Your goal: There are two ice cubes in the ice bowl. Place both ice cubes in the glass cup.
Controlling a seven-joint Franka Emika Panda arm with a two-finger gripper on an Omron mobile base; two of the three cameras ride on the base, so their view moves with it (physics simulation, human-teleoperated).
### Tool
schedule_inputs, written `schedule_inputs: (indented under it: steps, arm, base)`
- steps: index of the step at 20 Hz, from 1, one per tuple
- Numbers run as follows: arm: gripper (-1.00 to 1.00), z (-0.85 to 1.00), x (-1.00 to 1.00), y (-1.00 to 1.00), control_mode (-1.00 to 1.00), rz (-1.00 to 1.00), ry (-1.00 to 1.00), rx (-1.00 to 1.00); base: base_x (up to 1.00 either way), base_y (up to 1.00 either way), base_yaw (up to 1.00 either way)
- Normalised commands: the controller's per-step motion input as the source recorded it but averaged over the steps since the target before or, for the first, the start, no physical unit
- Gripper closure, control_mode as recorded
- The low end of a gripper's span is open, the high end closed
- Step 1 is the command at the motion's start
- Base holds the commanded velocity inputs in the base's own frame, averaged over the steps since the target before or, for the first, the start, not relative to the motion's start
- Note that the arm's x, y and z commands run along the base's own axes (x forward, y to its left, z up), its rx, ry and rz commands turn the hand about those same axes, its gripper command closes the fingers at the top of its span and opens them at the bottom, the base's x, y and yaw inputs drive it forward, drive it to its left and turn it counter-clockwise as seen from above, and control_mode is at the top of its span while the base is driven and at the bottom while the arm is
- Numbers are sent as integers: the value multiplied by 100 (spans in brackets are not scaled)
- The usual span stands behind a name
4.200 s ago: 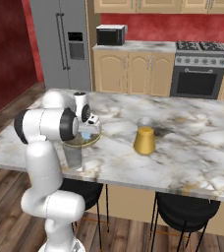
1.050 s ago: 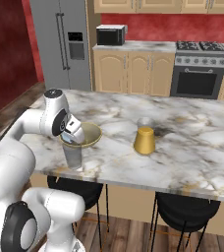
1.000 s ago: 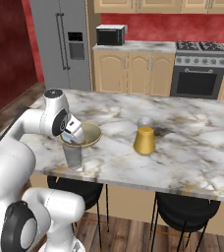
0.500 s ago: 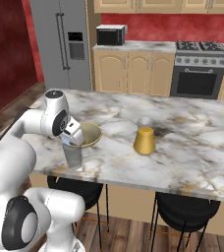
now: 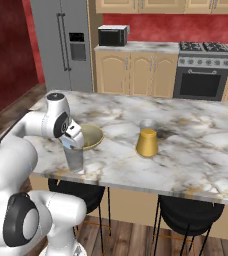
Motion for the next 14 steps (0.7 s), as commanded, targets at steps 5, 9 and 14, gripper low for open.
schedule_inputs:
  steps: [5, 9, 14]
  arm:
    - [100, -14, 1, 0, -100, 0, 0, 0]
    - [100, -4, 4, 0, -100, 0, 0, 0]
    - [100, 0, 22, 0, -100, 0, 0, 0]
  base:
    - [0, 0, 0]
    - [0, 0, 0]
    - [0, 0, 0]
